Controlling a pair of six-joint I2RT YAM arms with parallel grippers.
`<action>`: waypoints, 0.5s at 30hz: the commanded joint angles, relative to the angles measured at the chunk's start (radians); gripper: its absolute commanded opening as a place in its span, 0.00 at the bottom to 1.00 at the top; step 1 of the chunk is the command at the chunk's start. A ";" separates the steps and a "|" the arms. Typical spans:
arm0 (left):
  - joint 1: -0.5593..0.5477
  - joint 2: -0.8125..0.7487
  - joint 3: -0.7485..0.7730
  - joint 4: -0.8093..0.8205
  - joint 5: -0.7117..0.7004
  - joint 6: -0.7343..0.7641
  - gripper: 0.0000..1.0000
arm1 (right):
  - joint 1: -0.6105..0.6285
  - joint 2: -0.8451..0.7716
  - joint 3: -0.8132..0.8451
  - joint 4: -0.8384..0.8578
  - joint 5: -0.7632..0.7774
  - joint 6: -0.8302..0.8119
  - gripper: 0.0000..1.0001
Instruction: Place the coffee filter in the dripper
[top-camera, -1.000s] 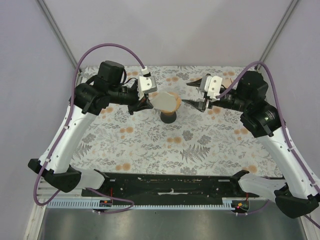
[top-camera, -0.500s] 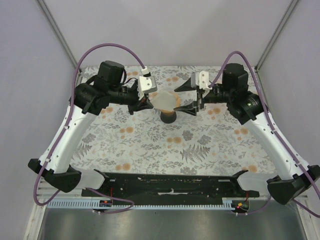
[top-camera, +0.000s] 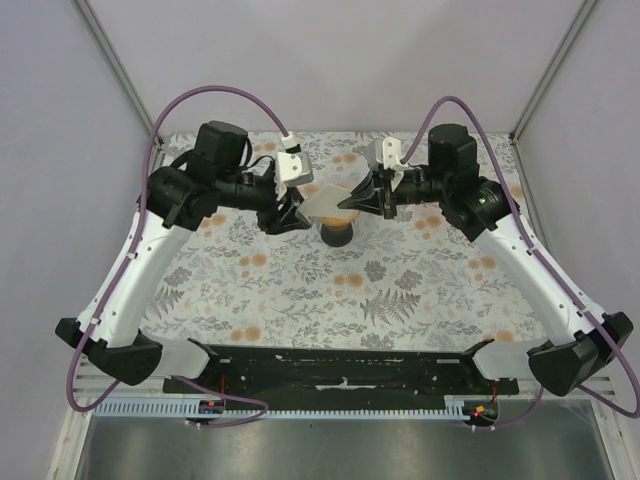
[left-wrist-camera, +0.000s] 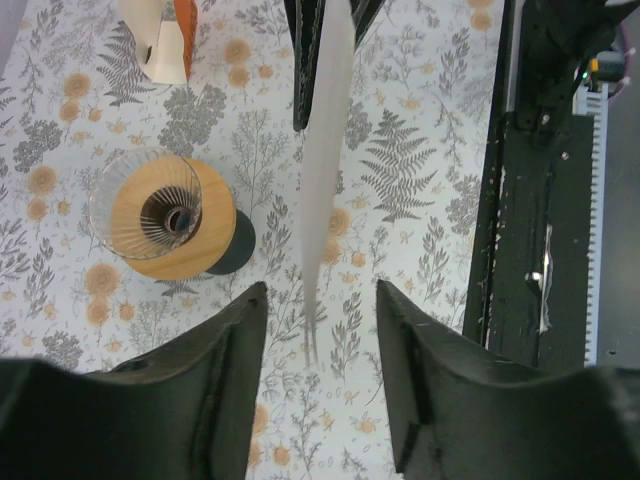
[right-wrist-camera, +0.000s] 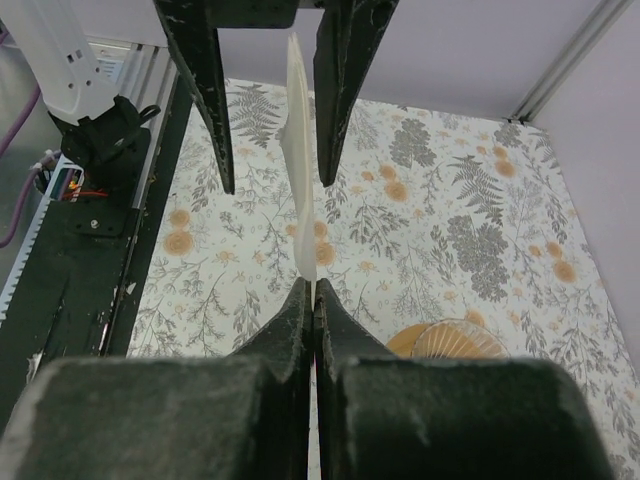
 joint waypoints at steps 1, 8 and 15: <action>-0.005 -0.026 0.105 0.000 0.031 -0.036 0.58 | 0.001 -0.045 -0.013 0.021 0.097 0.049 0.00; -0.005 -0.065 0.184 -0.036 -0.050 -0.125 0.59 | 0.003 -0.037 -0.005 0.031 0.151 0.147 0.00; -0.005 -0.053 0.129 0.093 -0.080 -0.258 0.47 | 0.011 -0.015 0.002 0.081 0.122 0.253 0.00</action>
